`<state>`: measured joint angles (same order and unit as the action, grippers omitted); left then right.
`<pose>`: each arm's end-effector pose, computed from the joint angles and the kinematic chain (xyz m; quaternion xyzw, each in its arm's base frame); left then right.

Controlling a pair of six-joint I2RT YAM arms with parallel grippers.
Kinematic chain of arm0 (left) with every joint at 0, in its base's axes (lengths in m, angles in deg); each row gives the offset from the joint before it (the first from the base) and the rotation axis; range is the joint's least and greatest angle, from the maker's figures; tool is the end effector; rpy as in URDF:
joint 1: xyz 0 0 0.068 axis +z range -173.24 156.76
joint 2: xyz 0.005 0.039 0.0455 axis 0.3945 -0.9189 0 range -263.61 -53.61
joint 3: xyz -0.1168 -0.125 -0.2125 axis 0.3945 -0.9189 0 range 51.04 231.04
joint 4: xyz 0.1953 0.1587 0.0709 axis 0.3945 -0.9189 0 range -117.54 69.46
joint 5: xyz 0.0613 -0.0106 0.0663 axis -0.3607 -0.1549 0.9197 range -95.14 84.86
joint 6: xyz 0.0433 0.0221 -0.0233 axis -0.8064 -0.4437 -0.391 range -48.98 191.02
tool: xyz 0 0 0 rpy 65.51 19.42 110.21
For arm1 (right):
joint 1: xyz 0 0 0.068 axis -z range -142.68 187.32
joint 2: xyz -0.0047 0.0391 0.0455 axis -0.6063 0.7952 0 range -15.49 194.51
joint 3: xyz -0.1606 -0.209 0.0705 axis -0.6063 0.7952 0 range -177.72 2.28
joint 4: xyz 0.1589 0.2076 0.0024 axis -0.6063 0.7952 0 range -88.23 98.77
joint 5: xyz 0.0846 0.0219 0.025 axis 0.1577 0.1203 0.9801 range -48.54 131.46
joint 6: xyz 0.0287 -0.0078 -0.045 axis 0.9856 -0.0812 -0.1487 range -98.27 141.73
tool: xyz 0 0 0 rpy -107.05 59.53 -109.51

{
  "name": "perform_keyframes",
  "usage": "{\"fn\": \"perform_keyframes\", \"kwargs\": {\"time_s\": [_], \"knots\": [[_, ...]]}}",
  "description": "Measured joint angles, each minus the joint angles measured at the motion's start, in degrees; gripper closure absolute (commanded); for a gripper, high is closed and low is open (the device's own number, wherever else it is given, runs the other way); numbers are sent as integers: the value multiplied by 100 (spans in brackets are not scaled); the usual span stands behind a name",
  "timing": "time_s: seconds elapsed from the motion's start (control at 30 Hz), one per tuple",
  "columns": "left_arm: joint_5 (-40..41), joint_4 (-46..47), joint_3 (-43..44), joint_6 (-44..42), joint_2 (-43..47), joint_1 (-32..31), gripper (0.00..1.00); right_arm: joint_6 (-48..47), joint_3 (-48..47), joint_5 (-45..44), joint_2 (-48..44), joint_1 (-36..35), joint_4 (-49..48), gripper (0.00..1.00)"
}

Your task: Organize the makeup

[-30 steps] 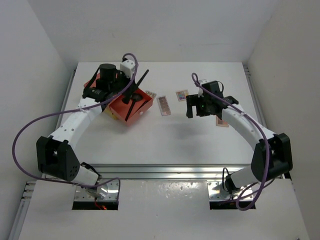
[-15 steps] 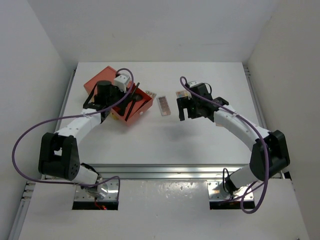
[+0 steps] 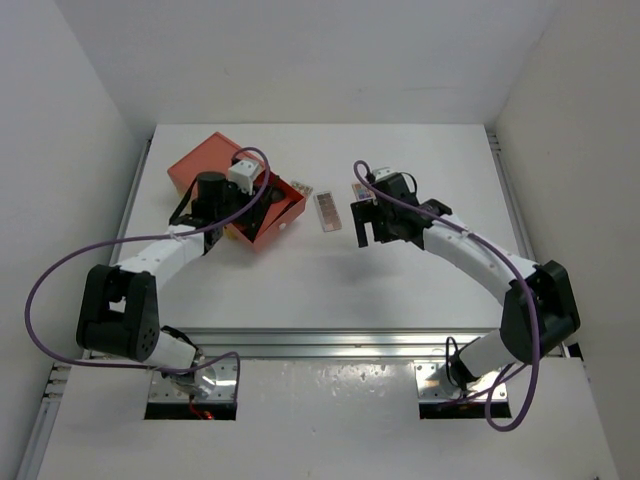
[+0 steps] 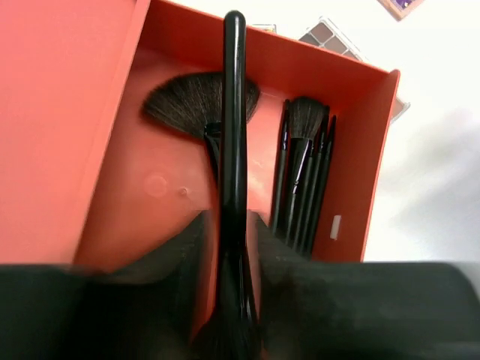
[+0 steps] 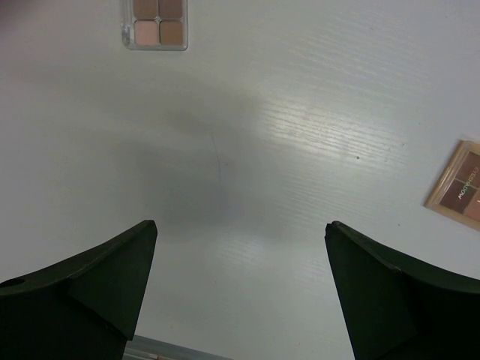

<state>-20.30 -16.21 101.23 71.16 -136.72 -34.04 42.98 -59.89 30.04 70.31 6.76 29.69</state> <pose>0.3143 -0.0695 0.2410 0.1462 0.8423 -0.1612 0.4930 0.2764 0.1550 0.2483 -0.0436 0.9391 0.0587 0.3358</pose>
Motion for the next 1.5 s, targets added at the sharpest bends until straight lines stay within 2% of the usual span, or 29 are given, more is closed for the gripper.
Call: {"fn": "perform_keyframes", "kwargs": {"time_s": [0.2,0.3,0.33,0.4,0.43,0.5,0.53,0.63,0.8,0.93,1.17,1.3,1.5], "knots": [[149,-94,46,4,9,-13,39,-63,-4,-20,0,-129,4,9],[254,-264,258,4,17,-13,38,-186,-125,118,61,-240,-81,15],[289,-315,369,7,24,-13,38,-227,-221,190,120,-295,-120,22],[348,-442,634,13,50,-13,48,-323,-435,389,280,-393,-293,34],[417,-496,791,7,79,-13,52,-332,-527,507,369,-442,-437,53],[588,-533,1078,-22,151,-15,69,-321,-588,866,529,-511,-868,71],[726,-527,1226,-59,181,-13,72,-260,-595,1040,625,-540,-1102,85],[1193,-422,1558,-304,205,-15,75,-57,-610,1526,1016,-603,-1801,100],[1891,-328,1598,-820,81,-11,74,343,-815,2245,2094,-688,-3053,100],[2076,-452,1755,-992,-389,90,71,656,-820,2570,2542,-723,-3687,100],[2149,-656,1895,-1165,-820,299,71,938,-1034,2820,2782,-748,-4199,100],[2260,-645,1961,-1355,-918,308,65,1062,-1145,2859,2973,-745,-4354,100],[2321,-542,2048,-1502,-1436,439,63,1226,-1307,2903,3285,-752,-4555,100]]}}
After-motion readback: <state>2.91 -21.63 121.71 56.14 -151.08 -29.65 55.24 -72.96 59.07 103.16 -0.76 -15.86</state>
